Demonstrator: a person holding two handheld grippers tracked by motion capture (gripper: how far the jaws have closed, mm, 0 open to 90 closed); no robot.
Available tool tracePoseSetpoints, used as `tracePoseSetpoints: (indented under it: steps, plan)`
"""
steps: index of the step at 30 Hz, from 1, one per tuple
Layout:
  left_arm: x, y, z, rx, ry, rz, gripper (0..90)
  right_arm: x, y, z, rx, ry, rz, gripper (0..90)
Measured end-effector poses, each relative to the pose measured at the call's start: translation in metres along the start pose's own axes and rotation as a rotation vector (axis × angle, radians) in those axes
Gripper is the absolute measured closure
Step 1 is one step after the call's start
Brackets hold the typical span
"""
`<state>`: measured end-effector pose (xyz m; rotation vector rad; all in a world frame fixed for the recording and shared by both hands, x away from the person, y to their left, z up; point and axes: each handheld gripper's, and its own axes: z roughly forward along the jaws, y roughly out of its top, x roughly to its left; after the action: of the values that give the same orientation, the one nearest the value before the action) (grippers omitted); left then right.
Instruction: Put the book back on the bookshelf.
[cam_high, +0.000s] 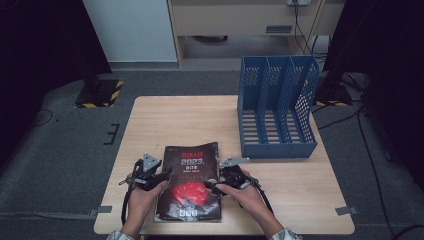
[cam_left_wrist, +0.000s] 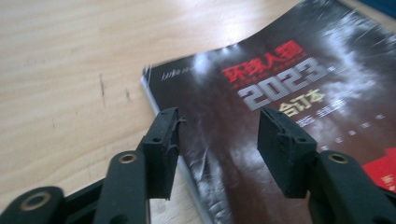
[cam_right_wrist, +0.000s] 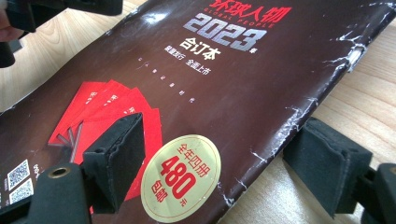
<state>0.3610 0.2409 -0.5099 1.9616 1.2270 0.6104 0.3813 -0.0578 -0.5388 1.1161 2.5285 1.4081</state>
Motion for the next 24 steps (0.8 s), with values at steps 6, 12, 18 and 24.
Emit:
tracePoseSetpoints:
  steps: [6, 12, 18, 24]
  plan:
    - [0.001, -0.006, 0.010, 0.113, -0.033, 0.030, 46.1, 0.002, 0.000, 0.001, 0.005, -0.013, -0.014, 21.0]
    - [0.002, -0.008, 0.011, 0.119, -0.044, 0.023, 46.0, 0.001, 0.000, 0.001, 0.003, -0.014, -0.011, 22.5]
    - [0.007, -0.010, 0.013, 0.117, -0.073, -0.023, 45.7, 0.004, 0.003, 0.005, 0.010, -0.001, -0.016, 26.1]
    - [0.009, -0.011, 0.013, 0.115, -0.080, -0.031, 45.4, 0.005, 0.012, 0.007, 0.034, 0.022, -0.014, 32.4]
